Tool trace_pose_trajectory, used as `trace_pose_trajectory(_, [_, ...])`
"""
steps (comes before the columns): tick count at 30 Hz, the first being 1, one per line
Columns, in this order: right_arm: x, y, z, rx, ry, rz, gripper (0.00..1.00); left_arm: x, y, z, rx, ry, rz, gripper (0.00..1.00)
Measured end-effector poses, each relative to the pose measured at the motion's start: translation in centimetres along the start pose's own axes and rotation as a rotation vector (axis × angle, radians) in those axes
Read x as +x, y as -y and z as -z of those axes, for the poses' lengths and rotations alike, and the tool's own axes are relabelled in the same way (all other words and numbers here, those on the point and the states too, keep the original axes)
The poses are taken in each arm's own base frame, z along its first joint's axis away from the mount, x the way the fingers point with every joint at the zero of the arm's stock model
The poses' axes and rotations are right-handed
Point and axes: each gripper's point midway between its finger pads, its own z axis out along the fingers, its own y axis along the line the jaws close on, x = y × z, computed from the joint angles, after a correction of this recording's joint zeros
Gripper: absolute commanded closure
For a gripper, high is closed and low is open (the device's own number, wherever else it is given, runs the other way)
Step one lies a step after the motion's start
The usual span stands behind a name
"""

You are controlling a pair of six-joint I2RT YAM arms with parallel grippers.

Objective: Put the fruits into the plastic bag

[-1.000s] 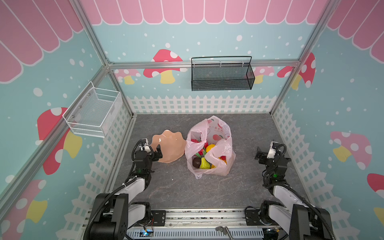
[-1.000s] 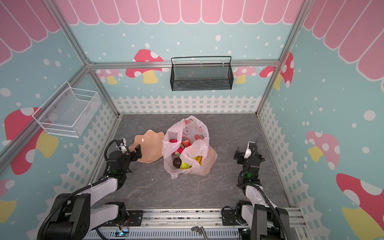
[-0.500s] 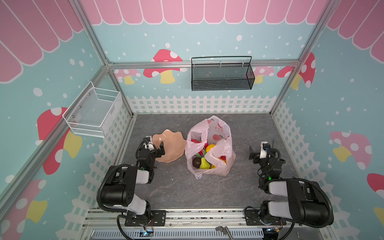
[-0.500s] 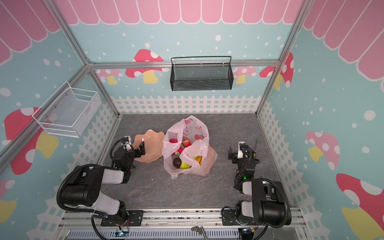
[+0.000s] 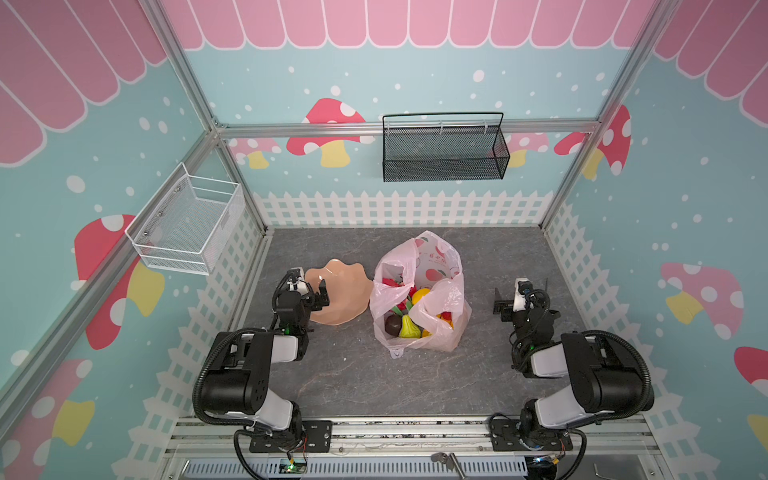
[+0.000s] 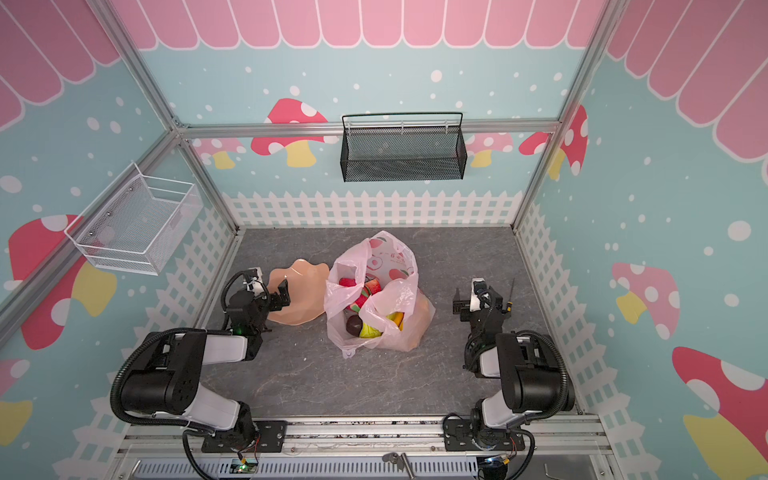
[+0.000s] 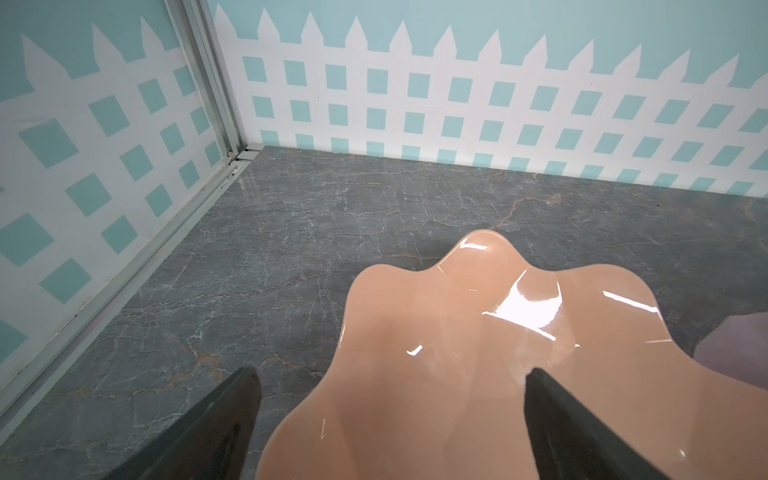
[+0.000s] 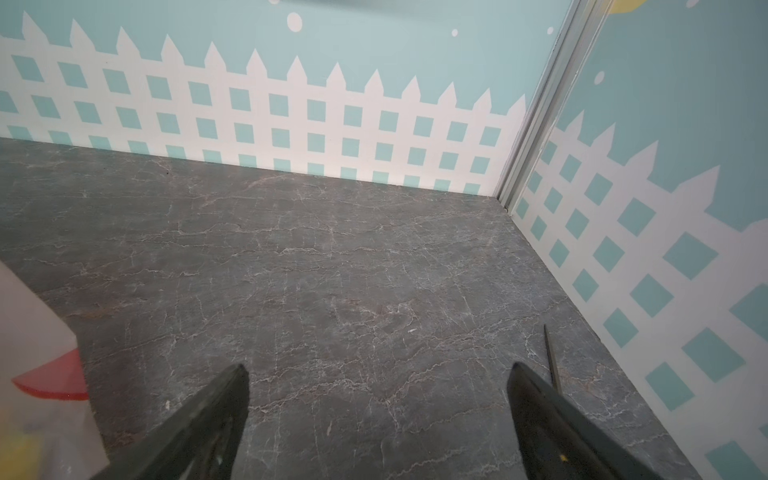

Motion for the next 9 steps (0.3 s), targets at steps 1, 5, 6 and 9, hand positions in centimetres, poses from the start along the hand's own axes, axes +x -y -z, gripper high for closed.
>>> trace_pose_trajectory(1, [0.01, 0.01, -0.01, 0.001, 0.000, 0.000, 0.02, 0.01, -0.01, 0.00, -0.001, 0.000, 0.000, 0.01])
trace_pose_trajectory(5, [0.07, 0.10, -0.01, 0.006, -0.003, 0.000, 0.02, 0.26, -0.09, 0.00, -0.005, -0.011, -0.001, 0.01])
trace_pose_trajectory(6, [0.07, 0.11, -0.01, 0.006, -0.003, 0.000, 0.02, 0.32, -0.12, -0.01, -0.006, -0.014, -0.001, 0.01])
trace_pose_trajectory(9, [0.08, 0.11, 0.00, 0.007, -0.004, 0.000, 0.02, 0.49, -0.16, -0.01, -0.009, -0.021, -0.002, 0.01])
